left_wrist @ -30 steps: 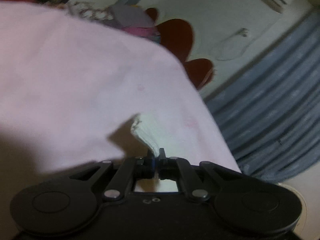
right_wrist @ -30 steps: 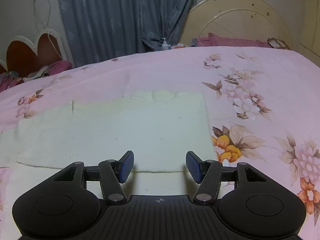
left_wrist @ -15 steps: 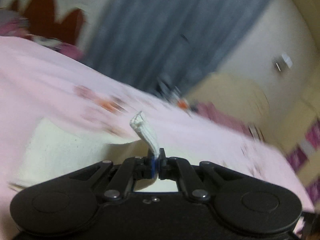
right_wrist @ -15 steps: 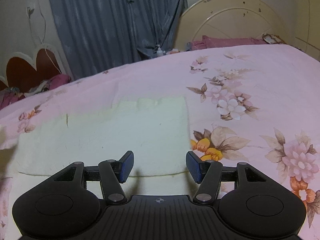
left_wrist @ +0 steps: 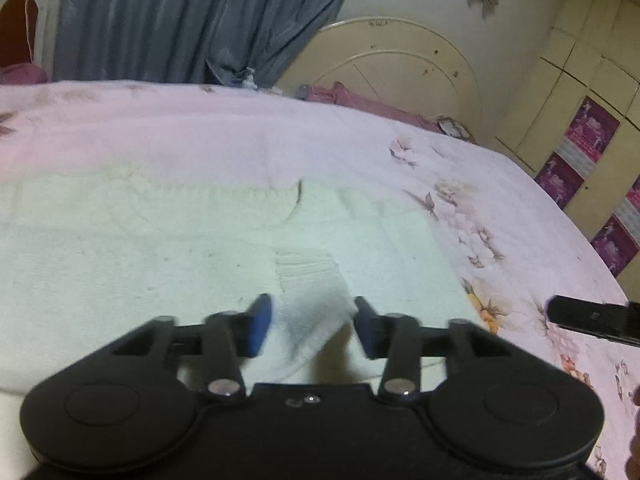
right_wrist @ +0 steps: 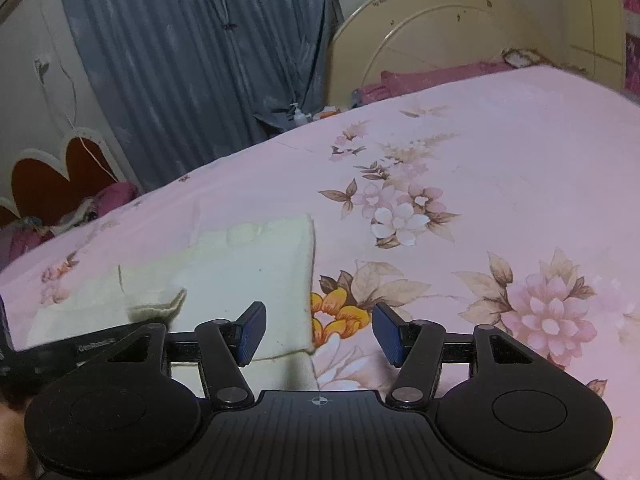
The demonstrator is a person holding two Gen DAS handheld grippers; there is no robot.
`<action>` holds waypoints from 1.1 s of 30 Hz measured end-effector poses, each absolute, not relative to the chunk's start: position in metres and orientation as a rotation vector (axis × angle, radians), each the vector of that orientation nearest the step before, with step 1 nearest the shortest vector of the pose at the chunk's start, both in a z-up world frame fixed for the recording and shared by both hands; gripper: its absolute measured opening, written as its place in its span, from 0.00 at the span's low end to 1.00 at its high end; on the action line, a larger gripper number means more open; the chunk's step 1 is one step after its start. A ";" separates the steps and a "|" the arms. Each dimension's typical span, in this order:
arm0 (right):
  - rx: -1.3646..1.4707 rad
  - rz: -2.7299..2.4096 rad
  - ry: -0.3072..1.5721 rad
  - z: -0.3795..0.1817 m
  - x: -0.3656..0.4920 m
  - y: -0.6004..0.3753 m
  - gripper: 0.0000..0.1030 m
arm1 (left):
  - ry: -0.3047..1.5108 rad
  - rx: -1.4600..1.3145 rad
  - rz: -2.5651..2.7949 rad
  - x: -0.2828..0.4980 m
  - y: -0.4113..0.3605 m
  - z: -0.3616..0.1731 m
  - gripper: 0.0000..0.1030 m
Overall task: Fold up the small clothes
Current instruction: 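Fold the held sleeve across the body with the left gripper, then release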
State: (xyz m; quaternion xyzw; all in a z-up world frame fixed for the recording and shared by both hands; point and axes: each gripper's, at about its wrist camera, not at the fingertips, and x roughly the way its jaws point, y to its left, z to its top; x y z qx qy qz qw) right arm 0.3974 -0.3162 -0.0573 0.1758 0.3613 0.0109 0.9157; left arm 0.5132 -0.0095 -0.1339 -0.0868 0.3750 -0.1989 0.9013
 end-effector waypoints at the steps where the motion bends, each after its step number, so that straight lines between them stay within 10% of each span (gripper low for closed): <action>1: 0.375 0.041 0.746 -0.057 0.399 -0.314 0.57 | 0.749 -0.168 -0.393 0.505 -0.003 -0.127 0.48; 18: 0.450 0.276 0.904 -0.099 0.467 -0.207 0.55 | 0.782 -0.283 -0.004 0.452 0.163 -0.130 0.52; 20: 0.422 0.288 0.910 -0.100 0.472 -0.198 0.31 | 0.790 -0.249 0.001 0.457 0.161 -0.134 0.52; 25: 0.361 0.287 0.898 -0.103 0.479 -0.185 0.04 | 0.794 -0.208 0.002 0.461 0.164 -0.133 0.50; 33: 0.315 0.169 0.753 -0.065 0.461 -0.243 0.04 | 0.806 -0.061 -0.031 0.465 0.153 -0.129 0.34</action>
